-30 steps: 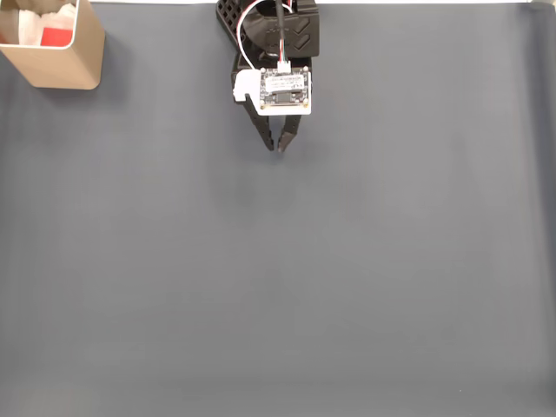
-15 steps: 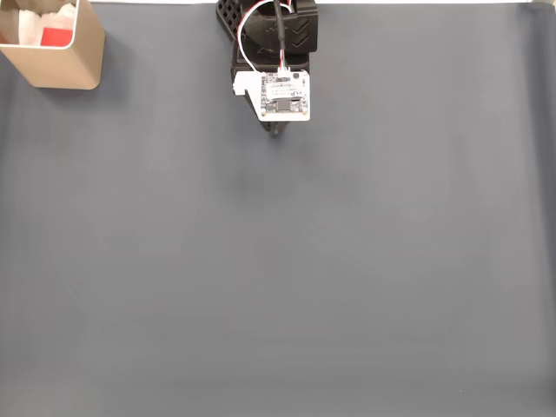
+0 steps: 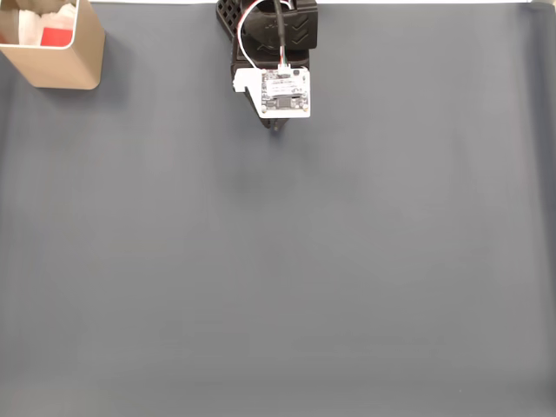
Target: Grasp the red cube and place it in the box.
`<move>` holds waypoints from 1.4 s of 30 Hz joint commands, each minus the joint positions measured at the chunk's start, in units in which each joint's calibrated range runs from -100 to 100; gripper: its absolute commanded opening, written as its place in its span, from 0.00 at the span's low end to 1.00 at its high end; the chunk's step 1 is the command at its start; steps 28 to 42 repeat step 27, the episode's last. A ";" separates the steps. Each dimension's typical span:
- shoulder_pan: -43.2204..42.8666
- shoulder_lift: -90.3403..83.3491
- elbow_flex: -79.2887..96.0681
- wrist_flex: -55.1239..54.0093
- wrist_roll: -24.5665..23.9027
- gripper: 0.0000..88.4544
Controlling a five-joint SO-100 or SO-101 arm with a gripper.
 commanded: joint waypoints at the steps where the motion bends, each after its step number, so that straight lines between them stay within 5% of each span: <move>1: 1.53 0.00 0.81 1.19 -0.39 0.00; 42: 1.53 0.00 0.81 1.27 0.34 0.00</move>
